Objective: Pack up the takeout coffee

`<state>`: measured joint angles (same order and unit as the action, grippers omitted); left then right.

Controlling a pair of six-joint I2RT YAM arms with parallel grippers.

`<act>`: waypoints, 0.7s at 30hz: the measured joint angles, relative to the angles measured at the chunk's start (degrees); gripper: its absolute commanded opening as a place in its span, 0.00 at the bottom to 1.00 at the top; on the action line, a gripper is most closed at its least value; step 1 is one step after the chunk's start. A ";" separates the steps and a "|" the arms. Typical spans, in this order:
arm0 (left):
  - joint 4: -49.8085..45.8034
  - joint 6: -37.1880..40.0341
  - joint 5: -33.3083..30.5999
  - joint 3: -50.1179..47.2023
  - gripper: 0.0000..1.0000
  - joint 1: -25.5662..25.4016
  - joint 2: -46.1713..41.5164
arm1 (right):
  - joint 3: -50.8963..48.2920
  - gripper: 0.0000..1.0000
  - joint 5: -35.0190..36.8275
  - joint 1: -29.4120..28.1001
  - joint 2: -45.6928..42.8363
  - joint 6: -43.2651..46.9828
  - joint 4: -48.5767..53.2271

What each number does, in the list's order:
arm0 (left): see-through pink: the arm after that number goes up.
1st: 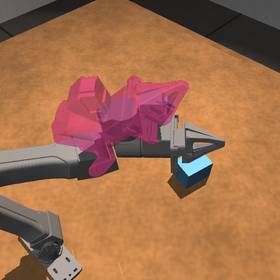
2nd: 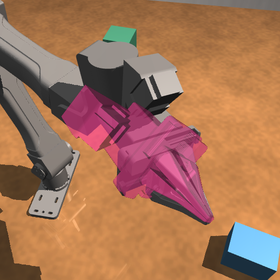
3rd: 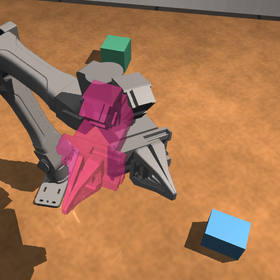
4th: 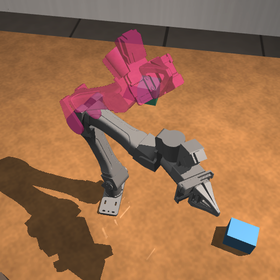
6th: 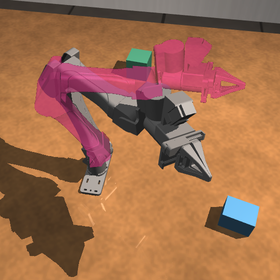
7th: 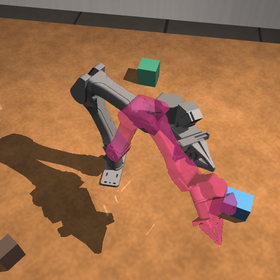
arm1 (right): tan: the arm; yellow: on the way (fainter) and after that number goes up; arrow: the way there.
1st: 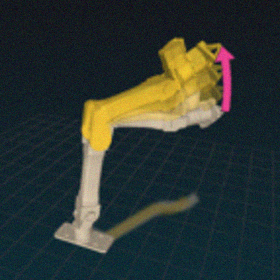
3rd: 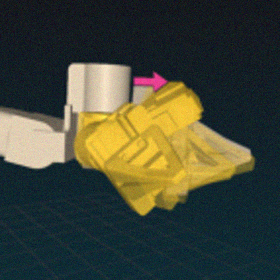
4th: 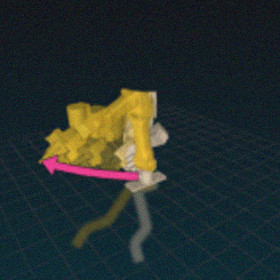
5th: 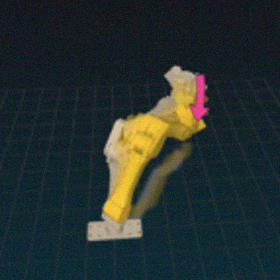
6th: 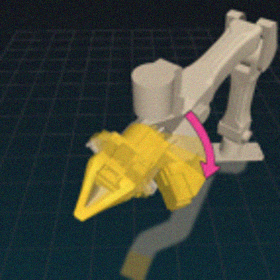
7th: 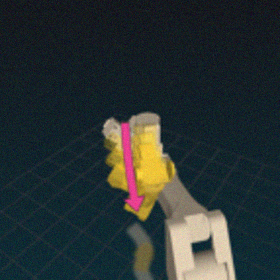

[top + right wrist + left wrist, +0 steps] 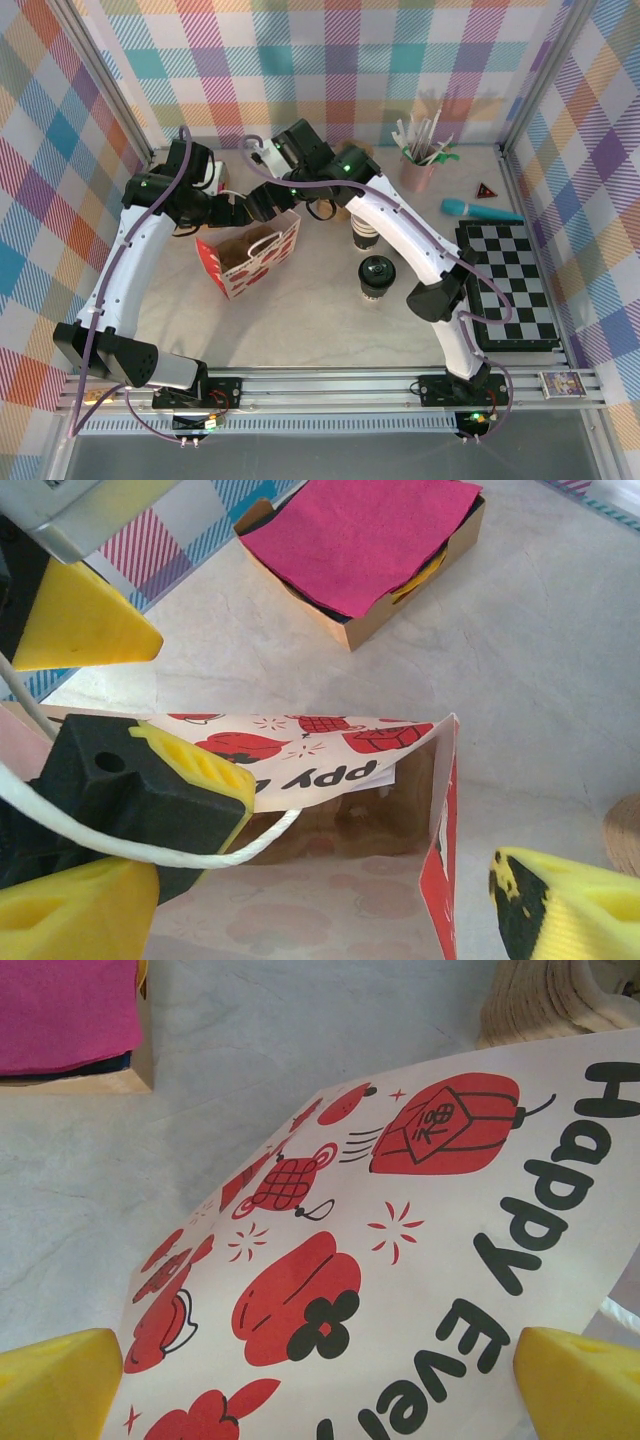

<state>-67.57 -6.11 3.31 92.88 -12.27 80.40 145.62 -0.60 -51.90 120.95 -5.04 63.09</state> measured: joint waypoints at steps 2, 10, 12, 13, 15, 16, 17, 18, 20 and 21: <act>0.04 0.00 0.02 0.02 1.00 0.00 -0.11 | 0.00 0.84 0.04 0.00 0.00 0.00 0.00; 0.15 0.00 0.11 0.00 1.00 0.07 -0.74 | 1.53 0.83 0.61 0.00 0.94 0.00 -0.02; 0.13 0.02 0.13 0.00 1.00 0.11 -0.90 | 2.16 0.83 0.68 0.00 1.36 -0.02 -0.04; 0.13 0.15 0.22 -0.04 1.00 0.20 -0.98 | 2.29 0.83 0.87 0.00 1.51 -0.04 -0.13; 0.09 0.26 0.20 -0.24 1.00 0.22 -1.09 | 2.62 0.83 1.11 0.00 1.84 -0.04 -0.17; 0.15 0.33 0.20 -0.46 1.00 0.22 -1.20 | 2.84 0.83 1.22 0.00 2.03 -0.04 -0.15; 0.15 0.39 0.17 -0.63 1.00 0.22 -1.31 | 3.08 0.82 1.27 0.00 2.25 -0.04 -0.15; 0.17 0.39 0.07 -0.94 1.00 0.22 -1.44 | 3.34 0.83 1.27 0.00 2.49 -0.04 0.00; 0.17 0.39 -0.22 -1.40 1.00 0.22 -1.81 | 4.02 0.83 1.25 0.00 3.04 -0.07 0.20; 0.17 0.42 -0.48 -1.57 1.00 0.22 -1.99 | 4.15 0.82 1.27 0.00 3.17 -0.07 0.20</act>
<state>-67.40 -5.69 2.83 91.31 -12.05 78.41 149.77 0.67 -51.90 124.11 -5.10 63.29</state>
